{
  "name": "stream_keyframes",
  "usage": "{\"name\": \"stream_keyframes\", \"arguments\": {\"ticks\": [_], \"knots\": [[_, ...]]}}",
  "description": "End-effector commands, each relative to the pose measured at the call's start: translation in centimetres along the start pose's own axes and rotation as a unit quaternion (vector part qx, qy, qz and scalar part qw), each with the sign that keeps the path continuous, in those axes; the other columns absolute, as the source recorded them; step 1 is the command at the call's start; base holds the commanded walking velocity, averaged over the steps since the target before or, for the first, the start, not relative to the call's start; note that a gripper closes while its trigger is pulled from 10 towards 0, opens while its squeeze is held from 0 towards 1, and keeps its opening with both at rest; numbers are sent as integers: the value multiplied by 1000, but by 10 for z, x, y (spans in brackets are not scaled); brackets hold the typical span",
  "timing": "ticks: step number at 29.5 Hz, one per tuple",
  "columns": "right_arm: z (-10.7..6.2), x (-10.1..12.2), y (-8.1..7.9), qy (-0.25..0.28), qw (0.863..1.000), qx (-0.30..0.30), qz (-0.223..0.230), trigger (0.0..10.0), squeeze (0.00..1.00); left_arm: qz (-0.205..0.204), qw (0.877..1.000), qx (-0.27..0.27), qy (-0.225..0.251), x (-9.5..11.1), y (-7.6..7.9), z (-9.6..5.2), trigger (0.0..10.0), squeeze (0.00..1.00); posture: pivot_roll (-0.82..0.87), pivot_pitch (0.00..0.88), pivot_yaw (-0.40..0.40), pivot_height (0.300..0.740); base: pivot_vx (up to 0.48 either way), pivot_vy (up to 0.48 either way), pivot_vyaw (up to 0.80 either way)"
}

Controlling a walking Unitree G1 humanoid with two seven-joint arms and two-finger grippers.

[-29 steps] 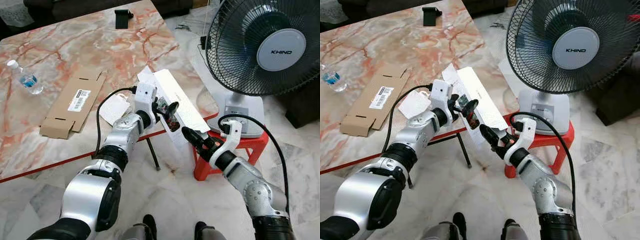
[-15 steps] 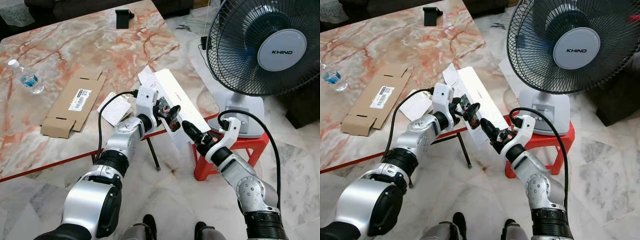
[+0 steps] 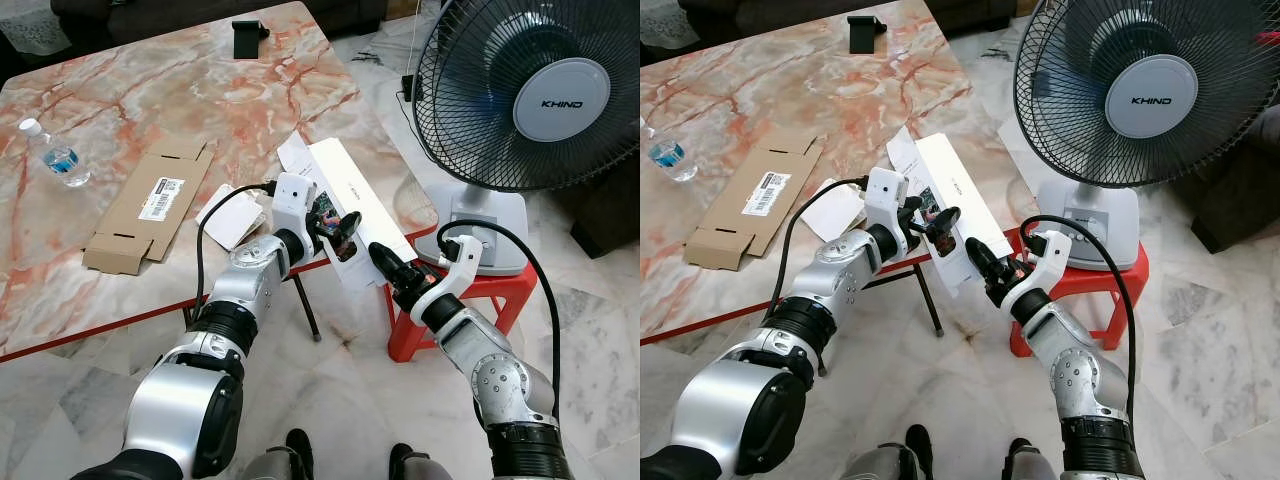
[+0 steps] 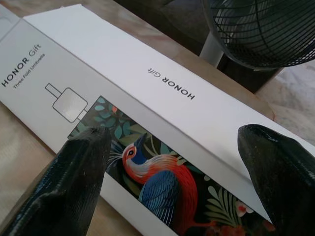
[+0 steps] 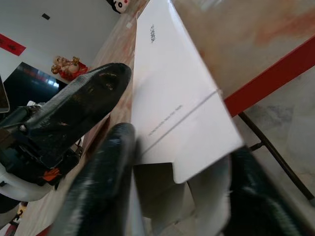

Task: Picking trash to rubbish bin

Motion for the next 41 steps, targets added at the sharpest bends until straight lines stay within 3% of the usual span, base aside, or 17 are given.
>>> {"name": "stream_keyframes", "arguments": {"ticks": [1, 13, 22, 26, 28, 32, 33, 35, 36, 37, 38, 41], "knots": [[3, -1, -3, 1, 1000, 7, 4, 0, 0, -5, 1000, 6, -8, -6, -3, -4, 10000, 0, -127, 207, 111, 740, 0, 0, 0], [5, 2, -8, 20, 999, 25, 1, 0, 0, -7, 999, 36, 3, -8, -9, -11, 10000, 0, -121, 175, 115, 740, 0, 0, 0], [8, 21, -15, 84, 996, 29, -12, 0, 0, 12, 994, 98, 39, -3, -24, -26, 10000, 0, -117, 132, 124, 740, 0, 0, 0], [8, 29, -16, 103, 994, 25, -35, 0, 0, 18, 993, 107, 54, 1, -25, -30, 10000, 0, -120, 107, 126, 740, 0, 0, 0], [10, 34, -20, 120, 990, 27, -67, 0, 0, 25, 992, 107, 53, -2, -23, -32, 10000, 0, -125, 67, 133, 740, 0, 0, 0], [10, 37, -23, 136, 987, 29, -78, 0, 0, 25, 992, 110, 52, -6, -21, -34, 10000, 0, -131, 46, 135, 740, 0, 0, 0], [11, 41, -25, 147, 983, 22, -112, 0, 0, 31, 992, 110, 58, -5, -19, -35, 10000, 0, -129, 30, 136, 740, 0, 0, 0], [11, 47, -26, 161, 978, 11, -136, 0, 0, 45, 991, 114, 63, -5, -17, -36, 10000, 0, -131, 18, 139, 740, 0, 0, 0], [11, 52, -27, 176, 969, -8, -175, 2784, 0, 58, 988, 123, 71, -4, -17, -38, 10000, 0, -134, 3, 139, 740, 0, 0, 0], [11, 52, -27, 176, 969, -8, -175, 2784, 0, 58, 988, 123, 71, -4, -17, -38, 10000, 0, -134, 3, 139, 740, 0, 0, 0], [10, 57, -28, 188, 960, -23, -204, 10000, 0, 68, 985, 135, 80, -2, -17, -40, 10000, 0, -134, 0, 139, 740, 0, 0, 0], [8, 66, -30, 212, 946, -42, -241, 10000, 0, 92, 977, 164, 100, 0, -21, -49, 10000, 0, -134, 0, 133, 740, 0, 0, 0]]}}
Point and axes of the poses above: a point about 5 cm out from each wrist's last joint towards the gripper, its own z axis pointing out of the wrist towards the gripper, its own x axis along the axis of the wrist's last joint, y = z × x, the point moved 1 cm from there along z, pointing out of the wrist towards the gripper, and after that the axes turned 1 degree about -z, right-handed, at the moved point
